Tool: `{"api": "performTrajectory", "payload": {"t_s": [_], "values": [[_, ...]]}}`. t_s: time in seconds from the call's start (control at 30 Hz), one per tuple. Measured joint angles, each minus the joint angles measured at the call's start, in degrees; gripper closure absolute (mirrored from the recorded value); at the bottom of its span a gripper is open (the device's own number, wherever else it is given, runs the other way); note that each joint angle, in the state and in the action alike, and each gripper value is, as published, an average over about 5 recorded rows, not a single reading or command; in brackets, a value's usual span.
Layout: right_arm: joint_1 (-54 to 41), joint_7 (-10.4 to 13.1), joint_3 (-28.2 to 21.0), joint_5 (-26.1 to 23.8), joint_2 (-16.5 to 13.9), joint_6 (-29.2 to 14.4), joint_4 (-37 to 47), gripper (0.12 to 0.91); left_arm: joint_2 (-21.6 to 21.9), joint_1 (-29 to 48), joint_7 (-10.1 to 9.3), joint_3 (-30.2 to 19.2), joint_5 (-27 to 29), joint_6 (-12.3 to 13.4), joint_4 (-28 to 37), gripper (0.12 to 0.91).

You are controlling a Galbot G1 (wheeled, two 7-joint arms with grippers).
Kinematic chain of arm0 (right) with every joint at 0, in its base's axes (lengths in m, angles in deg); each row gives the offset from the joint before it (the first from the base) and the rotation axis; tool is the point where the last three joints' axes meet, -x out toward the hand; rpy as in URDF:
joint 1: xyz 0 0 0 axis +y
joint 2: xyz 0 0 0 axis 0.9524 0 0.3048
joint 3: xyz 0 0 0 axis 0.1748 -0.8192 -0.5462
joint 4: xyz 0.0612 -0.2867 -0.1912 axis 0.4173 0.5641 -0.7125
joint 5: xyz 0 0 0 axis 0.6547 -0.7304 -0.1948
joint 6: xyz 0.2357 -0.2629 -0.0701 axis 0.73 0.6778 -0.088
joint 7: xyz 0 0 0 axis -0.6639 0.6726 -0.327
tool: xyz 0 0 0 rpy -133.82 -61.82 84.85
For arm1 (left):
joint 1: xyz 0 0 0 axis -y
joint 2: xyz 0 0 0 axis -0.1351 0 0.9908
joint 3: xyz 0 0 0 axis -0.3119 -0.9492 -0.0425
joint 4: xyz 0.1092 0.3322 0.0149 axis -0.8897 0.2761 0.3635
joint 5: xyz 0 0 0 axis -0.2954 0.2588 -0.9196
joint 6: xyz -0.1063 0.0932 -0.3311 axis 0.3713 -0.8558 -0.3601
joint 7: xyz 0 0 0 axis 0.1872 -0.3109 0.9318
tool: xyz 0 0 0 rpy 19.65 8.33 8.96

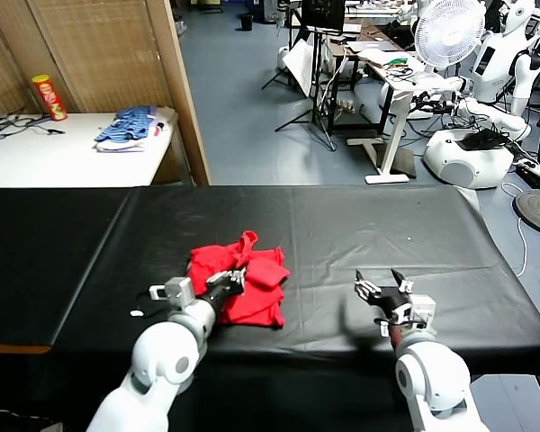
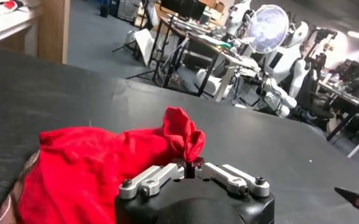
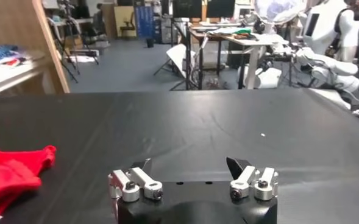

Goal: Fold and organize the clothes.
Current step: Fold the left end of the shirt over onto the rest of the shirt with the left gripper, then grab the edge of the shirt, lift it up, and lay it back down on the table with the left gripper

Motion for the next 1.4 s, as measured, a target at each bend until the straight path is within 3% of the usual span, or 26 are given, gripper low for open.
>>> {"api": "performTrajectory", "payload": {"t_s": [0.27, 0.37, 0.57, 0.77, 0.93, 1.1, 1.23, 1.4], "values": [[-3.25, -2.07, -5.13, 2.59, -2.13, -0.83, 1.76, 0.227, -3.9, 0.52, -0.13, 0.43, -1.99, 1.37, 0.53, 0.355], [-5.13, -2.93, -8.26, 2.91, -2.15, -1.28, 2.7, 0.227, -3.71, -0.13, 1.22, 1.46, -0.15, 2.5, -0.55, 0.258], [-11.08, -3.52, -16.36, 1.19, -1.07, -1.95, 6.79, 0.227, 1.0, -3.15, 3.99, 5.94, 6.07, 4.73, -1.73, 0.233], [-15.93, -4.32, -23.19, -6.49, 0.11, -0.43, 13.38, 0.227, 2.83, -6.94, 4.77, 10.94, 8.85, 5.36, -1.34, 0.232], [-16.44, -4.01, -25.45, -15.61, 0.25, -0.77, 17.12, 0.227, 2.21, -8.63, 5.41, 12.97, 9.76, 5.91, -0.33, 0.232], [-15.75, -1.38, -25.49, -22.49, 0.97, -2.77, 18.17, 0.227, 1.57, -9.12, 5.9, 14.38, 9.21, 6.53, 1.07, 0.232], [-14.67, -0.02, -24.67, -22.03, 2.04, -4.59, 17.7, 0.227, 1.11, -9.42, 6.09, 15.31, 6.72, 6.81, 2.36, 0.232], [-12.37, 0.16, -22.2, -15.99, 2.84, -5.51, 14.03, 0.227, 0.18, -9.43, 5.84, 16.85, 0.82, 6.92, 3.7, 0.232]]}}
